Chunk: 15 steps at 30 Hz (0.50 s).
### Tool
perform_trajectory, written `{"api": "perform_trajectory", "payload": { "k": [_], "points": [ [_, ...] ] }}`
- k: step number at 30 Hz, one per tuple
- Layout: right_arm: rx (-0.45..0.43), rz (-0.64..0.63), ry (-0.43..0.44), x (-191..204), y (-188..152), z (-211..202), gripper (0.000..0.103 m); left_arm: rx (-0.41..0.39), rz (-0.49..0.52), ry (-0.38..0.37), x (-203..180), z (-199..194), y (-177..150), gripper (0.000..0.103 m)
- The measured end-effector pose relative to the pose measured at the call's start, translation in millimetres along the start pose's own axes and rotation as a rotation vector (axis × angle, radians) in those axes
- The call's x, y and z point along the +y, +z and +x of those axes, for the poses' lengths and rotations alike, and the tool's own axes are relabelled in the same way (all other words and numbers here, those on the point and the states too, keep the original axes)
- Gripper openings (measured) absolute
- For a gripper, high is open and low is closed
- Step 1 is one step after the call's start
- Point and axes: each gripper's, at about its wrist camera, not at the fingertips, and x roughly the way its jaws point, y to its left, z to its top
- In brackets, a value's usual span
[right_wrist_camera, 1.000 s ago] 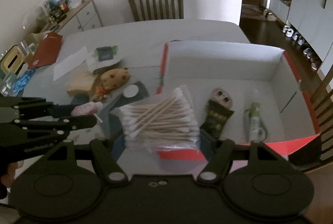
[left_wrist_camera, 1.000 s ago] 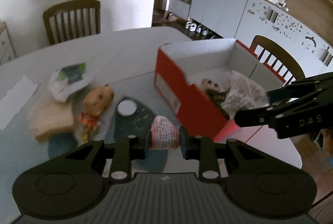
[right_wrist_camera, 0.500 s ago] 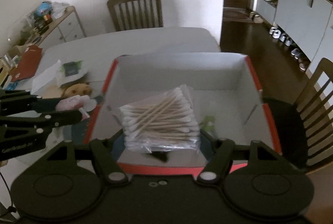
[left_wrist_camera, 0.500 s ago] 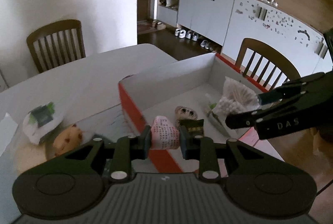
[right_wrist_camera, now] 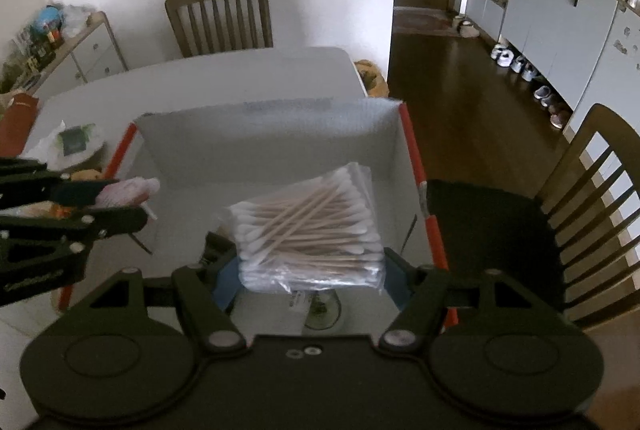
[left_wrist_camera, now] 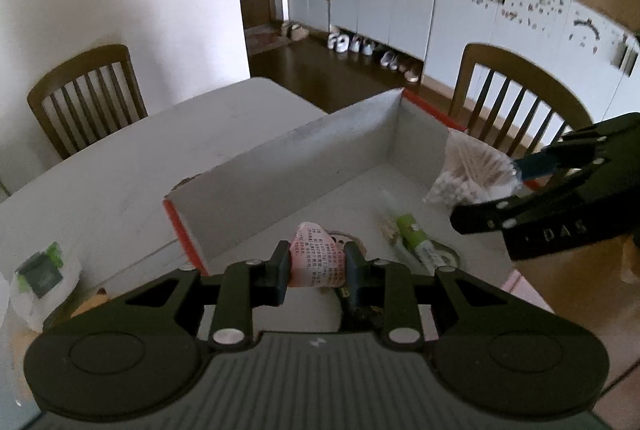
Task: Organize objects
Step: 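Lift the pink bottle with the left tool while the right tool carries the cotton swab bag, then lower the bottle and swab bag into the shoebox and open both tools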
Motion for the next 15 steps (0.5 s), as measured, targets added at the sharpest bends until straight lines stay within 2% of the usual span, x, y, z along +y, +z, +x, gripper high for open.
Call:
{"api": "perform_trajectory", "payload": {
  "k": [6,15],
  "points": [
    [0.042,-0.027,0.009,0.5,-2.3,23.7,0.071,0.065,0.038,0.035,-4.4,38.6,6.4,0.027],
    [0.100,-0.054,0.018,2.6,-1.4,57.0,0.071,0.158,0.033,0.077,2.2,79.9,9.5,0.027]
  ]
}}
